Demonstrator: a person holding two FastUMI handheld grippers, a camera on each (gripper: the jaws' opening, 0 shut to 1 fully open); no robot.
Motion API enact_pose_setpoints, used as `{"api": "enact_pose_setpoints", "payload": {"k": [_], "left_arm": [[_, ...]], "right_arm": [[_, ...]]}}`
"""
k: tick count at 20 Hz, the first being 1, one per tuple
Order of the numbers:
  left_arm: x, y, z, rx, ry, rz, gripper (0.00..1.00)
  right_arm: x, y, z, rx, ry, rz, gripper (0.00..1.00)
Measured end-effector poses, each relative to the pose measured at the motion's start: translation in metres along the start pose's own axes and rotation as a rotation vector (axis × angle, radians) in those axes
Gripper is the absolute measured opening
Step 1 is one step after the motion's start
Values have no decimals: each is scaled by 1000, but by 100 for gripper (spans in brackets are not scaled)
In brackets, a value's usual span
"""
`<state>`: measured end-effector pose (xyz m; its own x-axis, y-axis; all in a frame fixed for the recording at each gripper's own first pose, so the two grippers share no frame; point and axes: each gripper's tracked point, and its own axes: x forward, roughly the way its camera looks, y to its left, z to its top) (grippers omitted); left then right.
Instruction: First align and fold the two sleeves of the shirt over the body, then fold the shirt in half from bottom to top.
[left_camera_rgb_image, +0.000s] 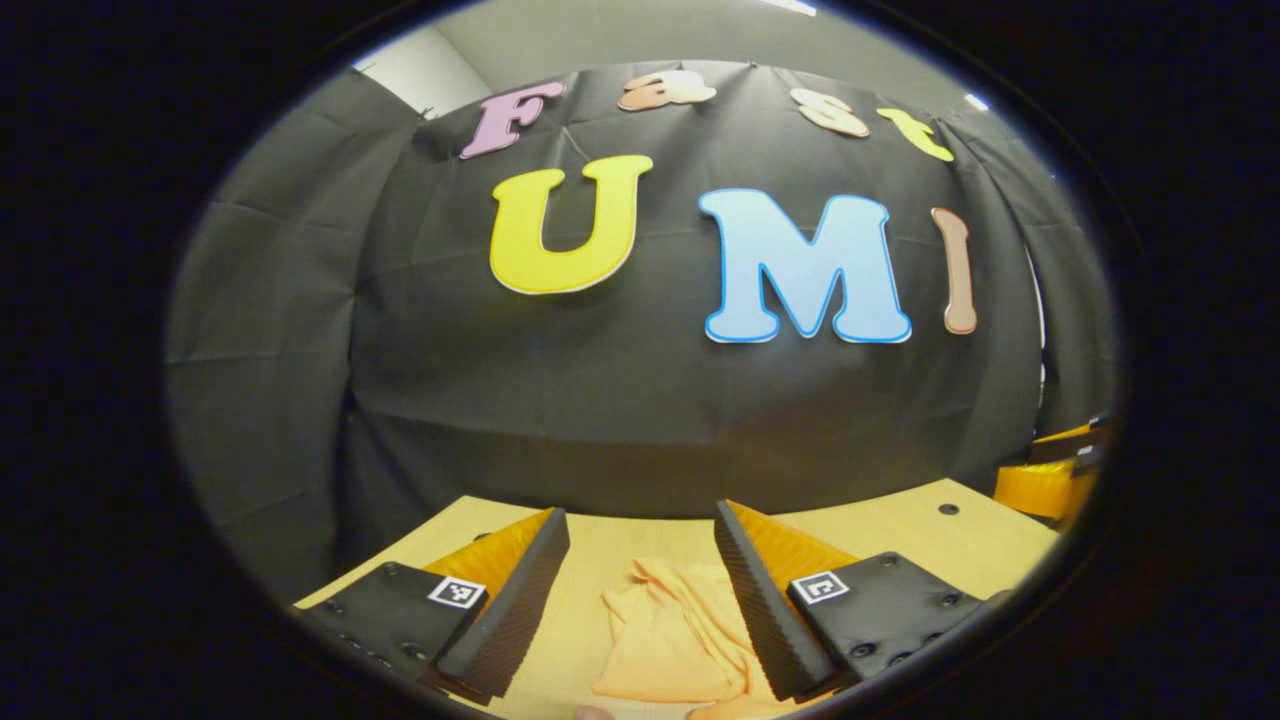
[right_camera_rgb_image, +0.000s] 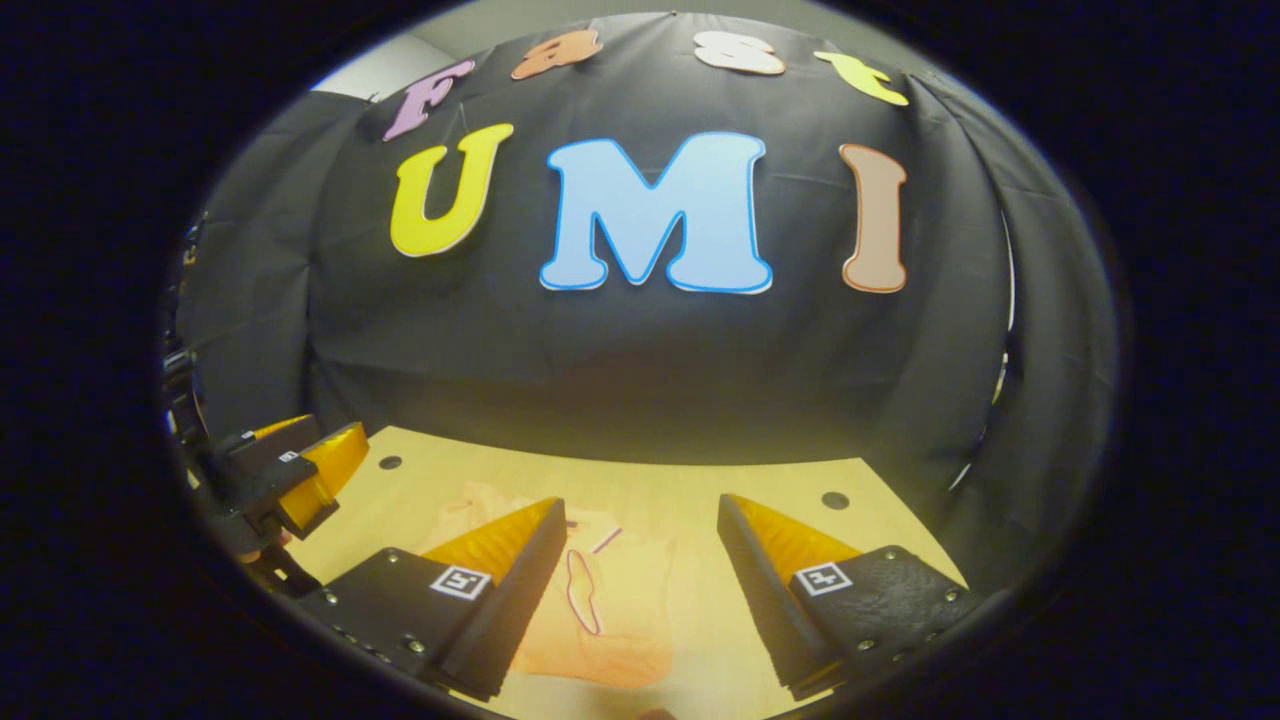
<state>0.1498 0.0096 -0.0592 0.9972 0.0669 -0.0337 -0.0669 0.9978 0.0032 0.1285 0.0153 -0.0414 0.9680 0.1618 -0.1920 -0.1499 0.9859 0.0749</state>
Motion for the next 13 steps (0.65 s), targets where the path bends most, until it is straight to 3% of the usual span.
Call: {"api": "enact_pose_setpoints", "payload": {"k": [6, 13], "left_arm": [[-58, -3, 19, 8, -45, 42, 94], [-115, -9, 37, 17, -105, 45, 94]], "right_arm": [[-63, -18, 5, -52, -87, 17, 95], [-107, -16, -11, -20, -92, 52, 95]]}}
